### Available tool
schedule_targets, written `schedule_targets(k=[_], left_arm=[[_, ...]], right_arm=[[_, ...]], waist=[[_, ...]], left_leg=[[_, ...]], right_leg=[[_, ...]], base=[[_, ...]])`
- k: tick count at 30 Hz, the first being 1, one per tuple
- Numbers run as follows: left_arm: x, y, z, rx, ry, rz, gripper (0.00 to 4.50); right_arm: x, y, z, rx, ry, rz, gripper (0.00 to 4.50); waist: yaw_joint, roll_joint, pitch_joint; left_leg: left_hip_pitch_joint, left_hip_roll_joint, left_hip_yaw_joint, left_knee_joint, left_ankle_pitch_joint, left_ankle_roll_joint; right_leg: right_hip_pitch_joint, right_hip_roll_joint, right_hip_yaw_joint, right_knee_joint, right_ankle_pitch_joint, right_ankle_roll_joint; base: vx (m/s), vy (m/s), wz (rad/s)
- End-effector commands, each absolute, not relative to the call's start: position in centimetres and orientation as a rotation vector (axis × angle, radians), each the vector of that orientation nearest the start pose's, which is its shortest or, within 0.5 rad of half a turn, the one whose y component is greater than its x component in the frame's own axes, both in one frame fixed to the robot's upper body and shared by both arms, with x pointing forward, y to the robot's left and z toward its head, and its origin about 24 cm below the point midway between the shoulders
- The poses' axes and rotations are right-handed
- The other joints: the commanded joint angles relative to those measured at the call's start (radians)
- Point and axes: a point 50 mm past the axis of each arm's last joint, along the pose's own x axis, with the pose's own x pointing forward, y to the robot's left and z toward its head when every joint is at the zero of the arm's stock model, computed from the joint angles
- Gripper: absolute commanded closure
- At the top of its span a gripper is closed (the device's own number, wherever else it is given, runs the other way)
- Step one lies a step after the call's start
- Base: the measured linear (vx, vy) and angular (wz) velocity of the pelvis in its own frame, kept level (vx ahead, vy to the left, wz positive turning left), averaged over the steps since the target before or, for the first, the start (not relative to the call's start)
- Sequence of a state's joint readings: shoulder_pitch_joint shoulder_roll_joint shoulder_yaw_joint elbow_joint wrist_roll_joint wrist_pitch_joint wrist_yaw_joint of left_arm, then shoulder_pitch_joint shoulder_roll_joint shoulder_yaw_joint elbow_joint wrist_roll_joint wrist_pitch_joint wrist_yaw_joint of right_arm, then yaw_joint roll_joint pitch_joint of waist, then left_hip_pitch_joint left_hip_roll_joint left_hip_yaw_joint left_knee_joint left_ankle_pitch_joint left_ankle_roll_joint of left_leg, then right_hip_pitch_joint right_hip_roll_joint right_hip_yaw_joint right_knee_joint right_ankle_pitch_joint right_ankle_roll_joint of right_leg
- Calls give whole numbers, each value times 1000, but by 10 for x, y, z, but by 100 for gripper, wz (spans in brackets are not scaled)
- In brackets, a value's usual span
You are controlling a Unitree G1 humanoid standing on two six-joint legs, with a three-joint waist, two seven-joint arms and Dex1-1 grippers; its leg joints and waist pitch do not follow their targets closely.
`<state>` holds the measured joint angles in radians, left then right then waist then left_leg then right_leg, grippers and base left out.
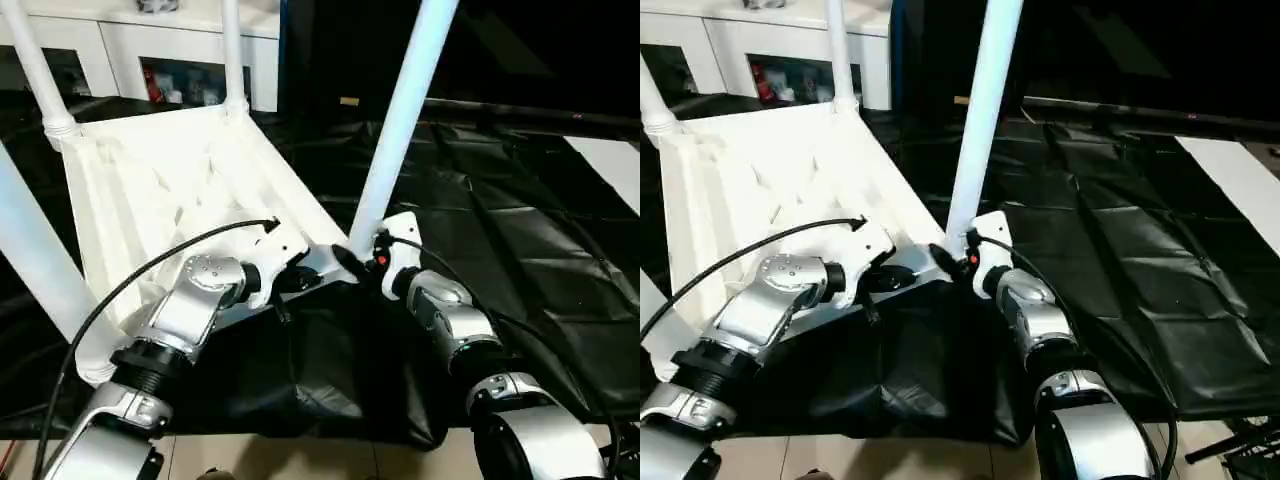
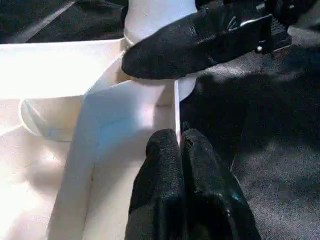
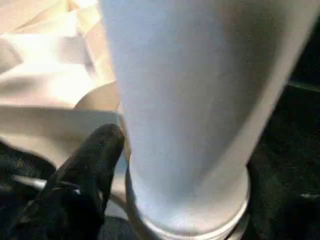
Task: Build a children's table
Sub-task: Rotate leg to tighten
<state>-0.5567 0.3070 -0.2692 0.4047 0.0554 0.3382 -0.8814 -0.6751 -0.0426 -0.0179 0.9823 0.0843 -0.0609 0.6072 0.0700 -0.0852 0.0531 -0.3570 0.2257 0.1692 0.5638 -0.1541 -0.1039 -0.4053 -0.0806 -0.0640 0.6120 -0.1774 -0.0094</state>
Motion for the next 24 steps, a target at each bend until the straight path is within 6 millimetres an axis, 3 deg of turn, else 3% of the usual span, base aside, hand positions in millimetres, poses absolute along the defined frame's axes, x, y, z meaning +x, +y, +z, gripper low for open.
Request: schedule_targets(k=[1,3,5,9,24], left_arm=[[322,104,67,423,398,-1066,450],[323,105,67,407,401,-1051,450],[324,106,67,414,403,-1038,406],[325,109,65,437,419,-1015,376],[325,125,59,473,524,-954,376]], right_arm=[[338,-80,21,33,286,828,79],[338,-83,22,27,283,833,79],[338,-89,21,17,282,841,68],[338,-94,22,9,275,845,68],[339,-100,25,10,259,858,68]], waist=[[4,20,-62],[4,19,-63],[5,18,-63],[4,19,-64],[-3,20,-62]], left_leg=[[5,5,7,-66,-307,-9],[5,5,7,-65,-300,-7],[4,5,8,-63,-290,-4],[1,5,8,-64,-288,-3],[3,5,7,-64,-301,-2]], right_leg=[[41,-49,38,-74,-256,-181],[42,-48,38,-73,-248,-184],[43,-47,38,-72,-232,-189],[46,-48,38,-71,-229,-188],[44,-47,37,-74,-248,-196]], base=[[0,0,0],[0,0,0],[0,0,0],[0,0,0],[0,0,0]])
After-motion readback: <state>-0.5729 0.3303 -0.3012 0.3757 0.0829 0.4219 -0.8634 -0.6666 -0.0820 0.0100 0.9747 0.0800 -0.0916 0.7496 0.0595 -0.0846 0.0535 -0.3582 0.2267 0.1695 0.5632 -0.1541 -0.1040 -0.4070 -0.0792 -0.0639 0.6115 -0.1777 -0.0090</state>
